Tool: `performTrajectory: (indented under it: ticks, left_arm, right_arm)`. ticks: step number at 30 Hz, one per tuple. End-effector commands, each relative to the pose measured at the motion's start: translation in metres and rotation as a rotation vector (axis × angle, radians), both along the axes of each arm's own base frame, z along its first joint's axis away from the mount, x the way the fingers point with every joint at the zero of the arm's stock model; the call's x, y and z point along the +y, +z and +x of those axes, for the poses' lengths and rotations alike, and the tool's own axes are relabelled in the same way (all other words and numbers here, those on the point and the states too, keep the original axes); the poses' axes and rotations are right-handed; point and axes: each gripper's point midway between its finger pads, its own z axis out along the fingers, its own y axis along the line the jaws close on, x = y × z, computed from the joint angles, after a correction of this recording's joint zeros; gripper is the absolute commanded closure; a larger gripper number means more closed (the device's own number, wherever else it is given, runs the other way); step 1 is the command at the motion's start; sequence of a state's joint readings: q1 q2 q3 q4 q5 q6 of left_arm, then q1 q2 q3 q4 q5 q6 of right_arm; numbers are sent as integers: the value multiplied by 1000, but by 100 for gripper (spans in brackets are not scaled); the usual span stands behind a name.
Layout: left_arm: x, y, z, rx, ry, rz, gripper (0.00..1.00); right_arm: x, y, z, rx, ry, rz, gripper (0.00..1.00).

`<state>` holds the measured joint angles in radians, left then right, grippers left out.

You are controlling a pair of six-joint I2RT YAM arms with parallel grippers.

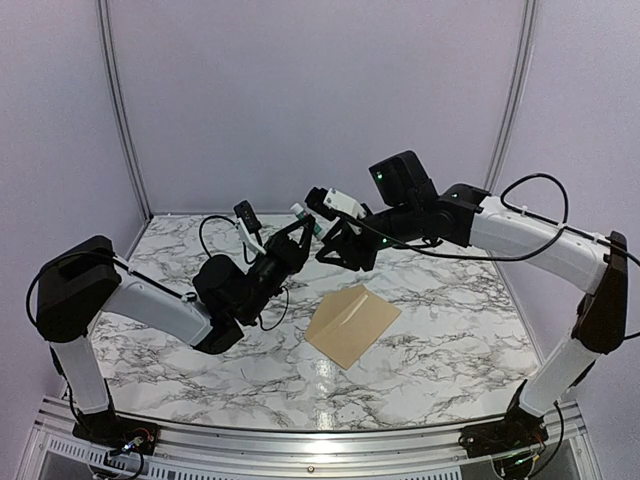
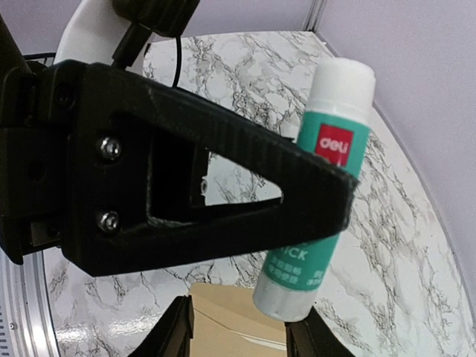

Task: Place the letter into the envelope and seal it
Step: Unscrew the solid glue.

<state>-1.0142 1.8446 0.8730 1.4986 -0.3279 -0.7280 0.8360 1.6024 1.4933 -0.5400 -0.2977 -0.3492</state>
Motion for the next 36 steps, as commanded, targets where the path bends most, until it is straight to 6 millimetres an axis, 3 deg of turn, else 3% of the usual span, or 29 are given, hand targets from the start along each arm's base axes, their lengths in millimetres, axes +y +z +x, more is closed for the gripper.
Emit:
performTrajectory:
  ticks: [1,15,22,26,30,36]
  left_arm:
    - [5,10,-3,-20,8,-10,100]
    - [6,9,-3,-21,8,-12,100]
    - [4,8,-3,-20,1,-13,100]
    - [2,8,-4,-19,-11,-15,100]
    - [-3,6,-5,-17,-31,-13,100]
    - [-7,5,-6,-15,-54,-15,100]
  right_arm:
    - [7,21,15,-83,-45,9,61]
    - [6,24,27,-92,-115,8,62]
    - [9,28,24,-86,-92,23,74]
    - [13,33,17,-76,-48,44,81]
    - [21,47,-4,-30,87,112,86]
    - [9,80,-35,297,399,358,92]
